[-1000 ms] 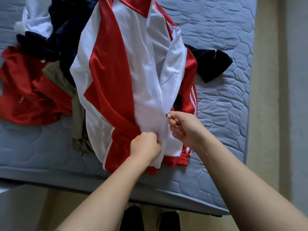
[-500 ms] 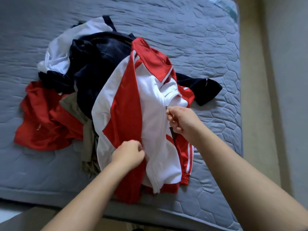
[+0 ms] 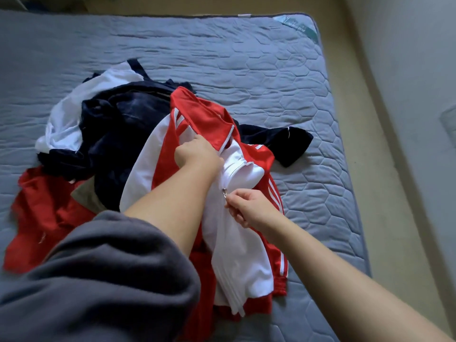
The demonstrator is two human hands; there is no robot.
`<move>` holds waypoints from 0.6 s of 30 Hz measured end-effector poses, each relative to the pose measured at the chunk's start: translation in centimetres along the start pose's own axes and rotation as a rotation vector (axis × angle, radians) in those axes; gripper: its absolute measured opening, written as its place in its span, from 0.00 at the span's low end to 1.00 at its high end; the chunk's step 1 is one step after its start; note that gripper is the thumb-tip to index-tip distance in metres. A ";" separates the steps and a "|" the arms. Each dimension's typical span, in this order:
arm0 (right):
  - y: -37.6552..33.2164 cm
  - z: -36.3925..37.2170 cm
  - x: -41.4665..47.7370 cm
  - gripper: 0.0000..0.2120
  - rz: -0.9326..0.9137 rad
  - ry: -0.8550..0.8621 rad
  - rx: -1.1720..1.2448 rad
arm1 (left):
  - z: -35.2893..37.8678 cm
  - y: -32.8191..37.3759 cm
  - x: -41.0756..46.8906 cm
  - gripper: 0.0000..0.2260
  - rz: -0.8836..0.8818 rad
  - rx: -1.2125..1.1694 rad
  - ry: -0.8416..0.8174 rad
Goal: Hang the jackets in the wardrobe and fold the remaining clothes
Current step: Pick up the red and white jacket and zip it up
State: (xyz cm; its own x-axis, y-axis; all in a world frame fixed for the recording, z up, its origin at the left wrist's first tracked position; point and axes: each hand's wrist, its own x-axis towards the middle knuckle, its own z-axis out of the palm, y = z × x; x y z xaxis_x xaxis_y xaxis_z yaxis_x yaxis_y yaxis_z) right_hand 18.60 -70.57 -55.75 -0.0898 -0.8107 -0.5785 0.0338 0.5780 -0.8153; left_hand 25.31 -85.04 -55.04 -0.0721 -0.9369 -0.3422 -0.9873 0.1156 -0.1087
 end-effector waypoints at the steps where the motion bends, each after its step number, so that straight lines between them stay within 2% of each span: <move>1: 0.1 0.0 0.1 0.12 -0.003 -0.007 0.000 | 0.4 -0.2 0.3 0.28 0.004 0.011 0.001; 4: 0.5 -0.2 0.4 0.12 -0.012 -0.026 -0.005 | 1.2 -0.8 0.7 0.18 0.025 0.029 -0.006; 6: 0.7 -0.2 0.5 0.12 -0.009 -0.035 -0.004 | 1.5 -1.1 0.9 0.13 0.019 -0.094 -0.012; 8: 0.9 -0.2 0.7 0.12 -0.004 -0.032 -0.006 | 1.4 -1.4 0.9 0.04 -0.029 -0.399 -0.048; 11: 0.9 -0.2 0.8 0.12 -0.002 -0.030 -0.019 | 1.1 -2.0 0.5 0.02 -0.147 -0.976 -0.027; 13: 0.7 -0.2 0.7 0.12 0.005 -0.042 -0.038 | 1.1 -2.6 0.0 0.06 -0.206 -1.328 -0.026; 15: 0.5 -0.2 0.8 0.11 0.034 -0.055 -0.046 | 0.9 -3.3 -0.8 0.09 -0.220 -1.574 -0.081; 18: 0.2 -0.3 1.7 0.06 0.126 0.028 0.073 | 0.6 -4.7 -2.1 0.04 -0.211 -1.776 -0.134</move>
State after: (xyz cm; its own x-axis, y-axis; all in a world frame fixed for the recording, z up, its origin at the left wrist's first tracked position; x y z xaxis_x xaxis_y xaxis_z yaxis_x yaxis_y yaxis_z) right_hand 18.14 -71.84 -56.88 -0.1078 -0.7286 -0.6764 0.1190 0.6660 -0.7364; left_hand 30.14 -83.39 -54.36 -0.0158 -0.8466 -0.5319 0.0614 -0.5318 0.8446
